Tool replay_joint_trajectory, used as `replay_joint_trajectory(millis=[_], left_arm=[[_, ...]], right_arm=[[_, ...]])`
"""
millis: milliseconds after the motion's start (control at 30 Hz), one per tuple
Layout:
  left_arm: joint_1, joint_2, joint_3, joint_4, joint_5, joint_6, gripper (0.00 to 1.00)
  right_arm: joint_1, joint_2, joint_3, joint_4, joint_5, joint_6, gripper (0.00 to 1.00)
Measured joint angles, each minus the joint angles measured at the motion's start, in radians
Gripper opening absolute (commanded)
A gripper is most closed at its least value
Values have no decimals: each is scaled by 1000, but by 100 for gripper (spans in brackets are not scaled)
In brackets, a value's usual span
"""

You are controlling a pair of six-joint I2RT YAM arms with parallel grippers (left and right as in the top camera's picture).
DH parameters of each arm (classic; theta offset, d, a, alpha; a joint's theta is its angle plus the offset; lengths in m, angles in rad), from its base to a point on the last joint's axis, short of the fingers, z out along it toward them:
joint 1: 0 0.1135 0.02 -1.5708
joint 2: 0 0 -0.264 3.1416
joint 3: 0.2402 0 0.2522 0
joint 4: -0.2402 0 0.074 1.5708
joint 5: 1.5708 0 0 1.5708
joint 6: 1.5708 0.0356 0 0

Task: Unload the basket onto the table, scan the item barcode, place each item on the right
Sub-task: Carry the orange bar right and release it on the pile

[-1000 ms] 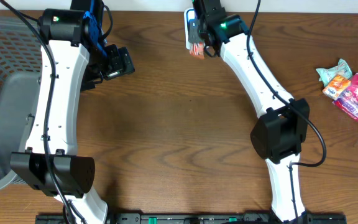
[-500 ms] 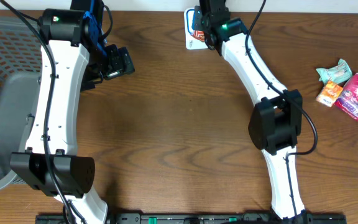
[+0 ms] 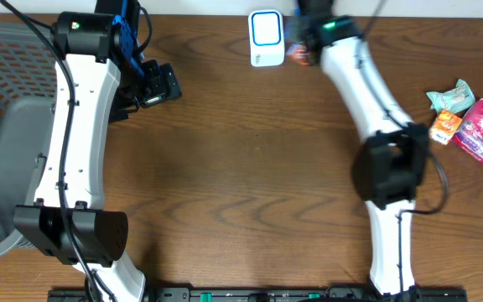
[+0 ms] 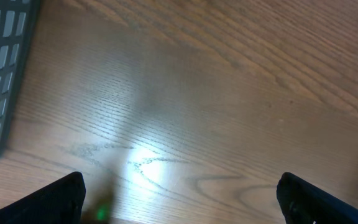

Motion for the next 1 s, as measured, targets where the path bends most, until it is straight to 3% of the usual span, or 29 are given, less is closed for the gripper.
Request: replay_joint_trajectory(millis=[300,700,800,900,1000], left_arm=[[0,0,0,0,0,0,98],[0,0,0,0,0,0,98],[0,0,0,0,0,0,98],[0,0,0,0,0,0,98],[0,0,0,0,0,0,98]], right_arm=[[-349,-131,12,-374,210,-28,1],[-599,-120,-75,-409,143,-127,1],[-634,-118,-125,-400,127,-134,23],[-658,-118,-147,-399,107,-133,71],[-679,-118,-151,-410,88,-135,85]])
